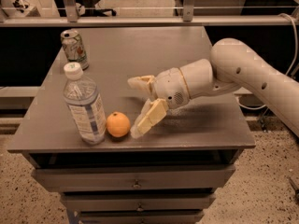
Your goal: Move orange near blue plastic bottle
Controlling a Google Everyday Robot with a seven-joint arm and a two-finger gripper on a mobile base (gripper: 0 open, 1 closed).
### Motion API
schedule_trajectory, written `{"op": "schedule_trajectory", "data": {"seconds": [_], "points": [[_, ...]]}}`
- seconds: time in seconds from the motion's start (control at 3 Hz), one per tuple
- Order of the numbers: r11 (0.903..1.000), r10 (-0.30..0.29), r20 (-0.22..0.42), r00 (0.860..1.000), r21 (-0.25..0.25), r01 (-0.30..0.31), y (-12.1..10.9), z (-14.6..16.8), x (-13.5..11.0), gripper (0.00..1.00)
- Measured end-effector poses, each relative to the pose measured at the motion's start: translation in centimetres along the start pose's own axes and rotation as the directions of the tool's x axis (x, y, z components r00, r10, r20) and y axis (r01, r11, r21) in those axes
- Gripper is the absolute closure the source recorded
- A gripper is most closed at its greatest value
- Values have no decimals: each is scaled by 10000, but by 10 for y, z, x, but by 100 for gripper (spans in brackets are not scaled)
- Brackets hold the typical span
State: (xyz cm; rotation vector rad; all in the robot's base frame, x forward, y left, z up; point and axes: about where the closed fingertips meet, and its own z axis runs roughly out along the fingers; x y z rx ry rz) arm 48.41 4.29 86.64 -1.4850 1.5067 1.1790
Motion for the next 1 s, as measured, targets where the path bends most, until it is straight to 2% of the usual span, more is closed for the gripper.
{"op": "schedule_trajectory", "data": {"seconds": [0.33,0.67,1.0], "points": [[9919,-965,165,9952,844,948,-12,-46,-29,0],[9613,-2171,244,9758,1791,2094,-26,-103,-70,0],[9415,-2630,374,9641,2283,2479,-32,-126,-94,0]]}}
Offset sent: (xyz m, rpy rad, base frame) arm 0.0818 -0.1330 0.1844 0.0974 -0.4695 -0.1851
